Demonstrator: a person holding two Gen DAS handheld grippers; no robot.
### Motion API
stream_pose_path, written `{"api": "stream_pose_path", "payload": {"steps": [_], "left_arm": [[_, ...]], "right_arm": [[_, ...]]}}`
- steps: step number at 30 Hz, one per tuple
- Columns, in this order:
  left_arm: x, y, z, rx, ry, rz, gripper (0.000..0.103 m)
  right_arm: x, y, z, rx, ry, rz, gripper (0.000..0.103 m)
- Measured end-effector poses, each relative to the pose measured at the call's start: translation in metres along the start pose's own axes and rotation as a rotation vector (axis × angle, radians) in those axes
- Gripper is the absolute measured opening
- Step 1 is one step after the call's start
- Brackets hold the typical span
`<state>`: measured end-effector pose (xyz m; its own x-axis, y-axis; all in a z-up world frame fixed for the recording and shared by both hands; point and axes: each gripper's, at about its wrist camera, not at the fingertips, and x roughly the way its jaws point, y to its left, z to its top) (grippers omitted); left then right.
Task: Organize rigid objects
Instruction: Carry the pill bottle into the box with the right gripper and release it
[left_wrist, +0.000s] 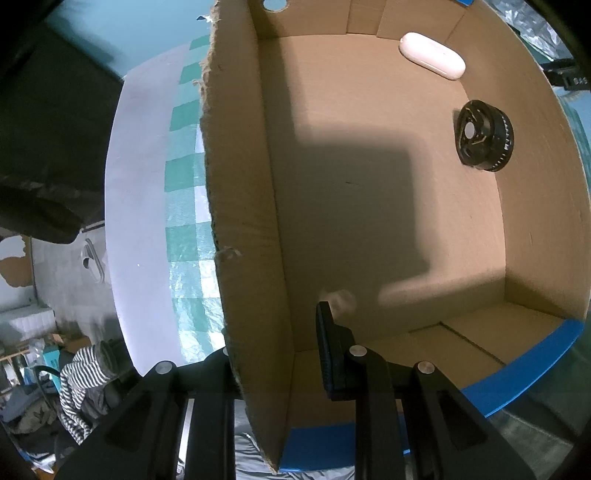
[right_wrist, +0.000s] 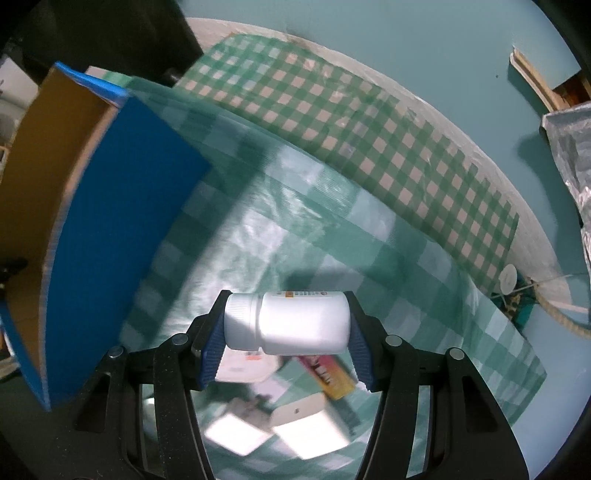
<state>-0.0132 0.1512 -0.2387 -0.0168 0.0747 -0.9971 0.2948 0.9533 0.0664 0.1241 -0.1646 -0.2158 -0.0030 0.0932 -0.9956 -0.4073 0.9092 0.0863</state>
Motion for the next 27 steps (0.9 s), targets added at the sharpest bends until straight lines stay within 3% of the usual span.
{"api": "stream_pose_path", "payload": {"steps": [15, 27], "left_arm": [[-0.001, -0.011, -0.003, 0.036, -0.003, -0.002, 0.021], [0.000, -0.009, -0.004, 0.033, -0.004, 0.001, 0.021]], "right_arm": [[-0.059, 0.064, 0.025, -0.112, -0.077, 0.063, 0.058], [-0.054, 0.123, 0.053, -0.253, -0.080, 0.057, 0.058]]}}
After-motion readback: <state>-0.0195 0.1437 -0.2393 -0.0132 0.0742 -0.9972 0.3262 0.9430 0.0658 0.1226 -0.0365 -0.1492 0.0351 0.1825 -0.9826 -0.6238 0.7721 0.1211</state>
